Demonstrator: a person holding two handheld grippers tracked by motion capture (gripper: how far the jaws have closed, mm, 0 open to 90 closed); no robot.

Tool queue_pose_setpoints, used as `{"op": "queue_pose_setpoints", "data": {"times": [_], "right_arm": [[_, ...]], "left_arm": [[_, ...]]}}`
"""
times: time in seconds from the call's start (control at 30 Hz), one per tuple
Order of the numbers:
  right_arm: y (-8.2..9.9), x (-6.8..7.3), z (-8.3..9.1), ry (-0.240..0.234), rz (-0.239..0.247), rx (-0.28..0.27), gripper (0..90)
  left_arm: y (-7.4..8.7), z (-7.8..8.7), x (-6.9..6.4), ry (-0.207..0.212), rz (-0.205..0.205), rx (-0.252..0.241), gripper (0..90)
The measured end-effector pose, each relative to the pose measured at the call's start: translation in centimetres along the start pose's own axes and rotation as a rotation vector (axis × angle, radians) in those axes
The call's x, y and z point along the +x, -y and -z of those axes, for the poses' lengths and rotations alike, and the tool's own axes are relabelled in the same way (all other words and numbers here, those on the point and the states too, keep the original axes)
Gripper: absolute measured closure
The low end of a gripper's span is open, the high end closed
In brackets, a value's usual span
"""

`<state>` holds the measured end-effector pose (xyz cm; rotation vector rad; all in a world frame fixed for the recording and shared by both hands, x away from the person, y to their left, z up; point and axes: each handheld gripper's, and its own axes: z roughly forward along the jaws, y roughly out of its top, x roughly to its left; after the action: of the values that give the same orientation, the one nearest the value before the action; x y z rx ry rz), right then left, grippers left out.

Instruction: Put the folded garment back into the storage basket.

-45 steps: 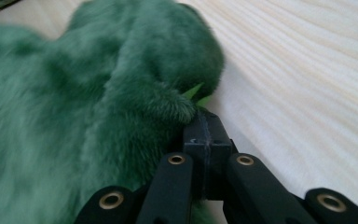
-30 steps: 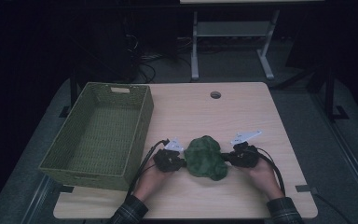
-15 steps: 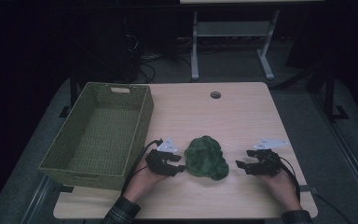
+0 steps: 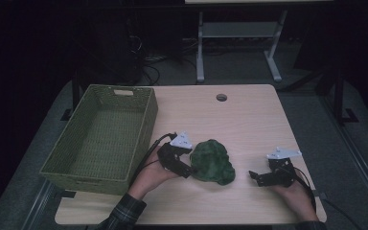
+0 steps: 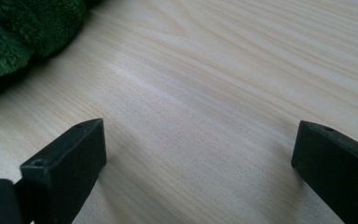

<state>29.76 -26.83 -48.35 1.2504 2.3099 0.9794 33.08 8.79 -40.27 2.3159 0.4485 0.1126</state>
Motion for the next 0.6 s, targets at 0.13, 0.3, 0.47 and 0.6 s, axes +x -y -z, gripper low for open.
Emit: {"op": "queue_pose_setpoints", "data": {"times": [0.13,0.3,0.47,0.6], "right_arm": [[0.0,0.0,0.0,0.001,-0.001,0.001,2.7],[0.0,0.0,0.0,0.000,0.000,0.001,2.8],[0.0,0.0,0.0,0.002,-0.002,0.001,2.9],[0.0,0.0,0.0,0.004,-0.004,0.001,2.9]], "left_arm": [[-1.2,-0.9,0.5,0.001,-0.041,0.028,17.6],[-1.3,-2.6,1.0,0.040,-0.071,0.089,14.5],[-0.7,-4.3,1.2,0.075,-0.068,0.124,13.7],[-0.2,-5.6,1.3,0.083,-0.069,0.161,12.9]]}}
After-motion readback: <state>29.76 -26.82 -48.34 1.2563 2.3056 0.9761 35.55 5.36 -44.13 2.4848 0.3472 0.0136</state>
